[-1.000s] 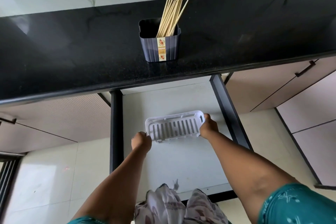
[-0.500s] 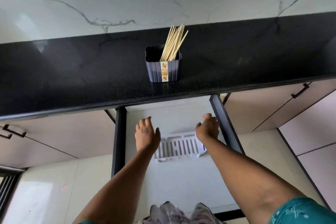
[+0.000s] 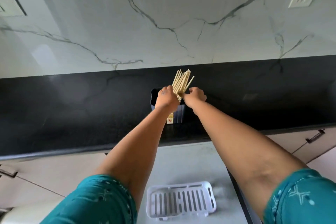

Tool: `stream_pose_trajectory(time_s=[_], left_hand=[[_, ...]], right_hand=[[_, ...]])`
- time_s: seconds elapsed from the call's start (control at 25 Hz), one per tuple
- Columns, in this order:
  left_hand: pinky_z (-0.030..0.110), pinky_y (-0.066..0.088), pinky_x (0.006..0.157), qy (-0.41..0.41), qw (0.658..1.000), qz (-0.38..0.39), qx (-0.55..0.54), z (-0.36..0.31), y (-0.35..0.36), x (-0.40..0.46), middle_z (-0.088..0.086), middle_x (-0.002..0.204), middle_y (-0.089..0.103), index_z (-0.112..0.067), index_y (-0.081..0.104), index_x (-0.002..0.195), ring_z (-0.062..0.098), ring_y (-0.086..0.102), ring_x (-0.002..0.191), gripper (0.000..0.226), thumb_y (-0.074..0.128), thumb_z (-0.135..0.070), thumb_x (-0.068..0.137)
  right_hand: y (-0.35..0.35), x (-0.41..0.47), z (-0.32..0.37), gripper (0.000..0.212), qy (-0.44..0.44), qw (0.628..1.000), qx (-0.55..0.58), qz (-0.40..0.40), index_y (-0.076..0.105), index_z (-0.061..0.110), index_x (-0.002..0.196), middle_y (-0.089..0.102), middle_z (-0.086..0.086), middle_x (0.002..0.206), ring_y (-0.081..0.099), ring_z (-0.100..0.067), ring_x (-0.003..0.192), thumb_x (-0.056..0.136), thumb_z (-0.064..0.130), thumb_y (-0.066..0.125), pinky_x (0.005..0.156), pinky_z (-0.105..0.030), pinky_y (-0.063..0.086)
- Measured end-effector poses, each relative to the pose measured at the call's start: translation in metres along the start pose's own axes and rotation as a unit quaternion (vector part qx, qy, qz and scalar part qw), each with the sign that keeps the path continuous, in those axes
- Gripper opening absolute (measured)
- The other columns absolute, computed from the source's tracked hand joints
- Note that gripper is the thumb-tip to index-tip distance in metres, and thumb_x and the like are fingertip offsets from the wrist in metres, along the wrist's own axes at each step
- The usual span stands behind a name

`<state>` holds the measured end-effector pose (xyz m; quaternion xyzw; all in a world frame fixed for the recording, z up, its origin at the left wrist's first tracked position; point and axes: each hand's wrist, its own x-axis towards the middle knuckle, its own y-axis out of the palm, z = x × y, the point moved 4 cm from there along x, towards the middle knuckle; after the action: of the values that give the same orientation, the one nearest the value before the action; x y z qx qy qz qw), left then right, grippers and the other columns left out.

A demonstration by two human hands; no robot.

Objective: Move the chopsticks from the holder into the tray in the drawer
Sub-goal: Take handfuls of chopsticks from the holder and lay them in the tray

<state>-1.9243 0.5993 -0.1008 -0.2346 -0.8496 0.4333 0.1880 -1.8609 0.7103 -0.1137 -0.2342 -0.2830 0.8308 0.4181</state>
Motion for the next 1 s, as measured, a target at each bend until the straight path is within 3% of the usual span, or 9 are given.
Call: stream_pose_trajectory(time_s=[0.08,0.16,0.24,0.32,0.4,0.48,0.56,0.84,1.0], left_hand=[[0.038,0.040,0.099,-0.023,0.999,0.017,-0.024,0.002,0.012,0.020,0.016,0.129,0.051,-0.006,0.048,0.124,0.030,0.045,0.121,0.033,0.044,-0.014,0.093],[0.037,0.040,0.099,-0.046,0.998,0.018,-0.038,0.003,0.022,0.030,0.016,0.130,0.050,-0.006,0.047,0.125,0.031,0.045,0.122,0.034,0.045,-0.014,0.092],[0.038,0.039,0.099,-0.069,0.997,0.002,-0.034,0.005,0.028,0.032,0.016,0.130,0.049,-0.005,0.046,0.124,0.031,0.042,0.123,0.035,0.045,-0.011,0.090],[0.039,0.040,0.097,-0.070,0.997,-0.022,-0.021,0.007,0.031,0.030,0.016,0.128,0.050,-0.005,0.046,0.122,0.031,0.041,0.121,0.033,0.046,-0.010,0.089],[0.039,0.042,0.093,-0.061,0.997,-0.038,-0.007,0.009,0.031,0.027,0.016,0.126,0.051,-0.005,0.048,0.119,0.030,0.043,0.117,0.031,0.047,-0.011,0.089],[0.039,0.042,0.093,-0.046,0.998,-0.037,-0.001,0.008,0.031,0.025,0.016,0.125,0.052,-0.004,0.048,0.118,0.030,0.043,0.116,0.030,0.048,-0.012,0.089],[0.039,0.042,0.094,-0.031,0.999,-0.033,-0.001,0.008,0.032,0.025,0.015,0.125,0.052,-0.004,0.048,0.118,0.030,0.043,0.117,0.031,0.051,-0.010,0.088],[0.038,0.043,0.096,-0.001,0.999,-0.041,0.016,0.008,0.034,0.020,0.016,0.125,0.051,-0.003,0.047,0.119,0.031,0.043,0.118,0.035,0.056,-0.009,0.086],[0.037,0.043,0.096,0.001,0.999,-0.049,0.022,0.007,0.032,0.020,0.016,0.127,0.050,-0.004,0.045,0.121,0.031,0.043,0.119,0.038,0.058,-0.010,0.086]], right_hand=[[0.006,0.021,0.003,0.061,0.020,1.000,-0.002,0.002,0.062,0.019,0.123,0.062,-0.008,0.124,0.055,-0.030,0.114,0.077,0.059,0.068,0.093,-0.039,0.051],[0.013,0.036,0.004,0.057,0.063,0.993,0.095,0.002,0.064,0.018,0.118,0.067,-0.007,0.118,0.060,-0.029,0.107,0.076,0.057,0.070,0.088,-0.037,0.054],[0.018,0.046,0.003,0.049,0.079,0.983,0.163,-0.013,0.066,0.015,0.111,0.071,-0.006,0.110,0.065,-0.025,0.094,0.078,0.051,0.071,0.075,-0.030,0.052],[0.022,0.049,0.003,0.037,0.067,0.986,0.155,-0.021,0.065,0.014,0.106,0.071,-0.008,0.108,0.062,-0.023,0.083,0.085,0.043,0.068,0.064,-0.027,0.047],[0.027,0.049,0.005,0.037,0.046,0.992,0.116,-0.008,0.062,0.013,0.110,0.068,-0.009,0.113,0.063,-0.025,0.093,0.088,0.042,0.064,0.068,-0.030,0.048],[0.028,0.047,0.008,0.045,0.030,0.997,0.077,-0.007,0.060,0.011,0.113,0.067,-0.010,0.116,0.061,-0.030,0.107,0.086,0.047,0.064,0.080,-0.034,0.053],[0.027,0.048,0.009,0.046,0.023,0.997,0.068,-0.015,0.060,0.010,0.114,0.067,-0.010,0.117,0.062,-0.031,0.109,0.086,0.047,0.065,0.085,-0.036,0.054],[0.028,0.039,0.007,0.035,0.011,0.994,0.104,-0.029,0.060,0.005,0.111,0.065,-0.014,0.117,0.063,-0.029,0.107,0.094,0.036,0.058,0.072,-0.028,0.042],[0.023,0.033,0.012,0.029,0.023,0.992,0.117,-0.043,0.061,0.005,0.112,0.065,-0.014,0.116,0.064,-0.029,0.105,0.096,0.029,0.055,0.071,-0.029,0.045]])
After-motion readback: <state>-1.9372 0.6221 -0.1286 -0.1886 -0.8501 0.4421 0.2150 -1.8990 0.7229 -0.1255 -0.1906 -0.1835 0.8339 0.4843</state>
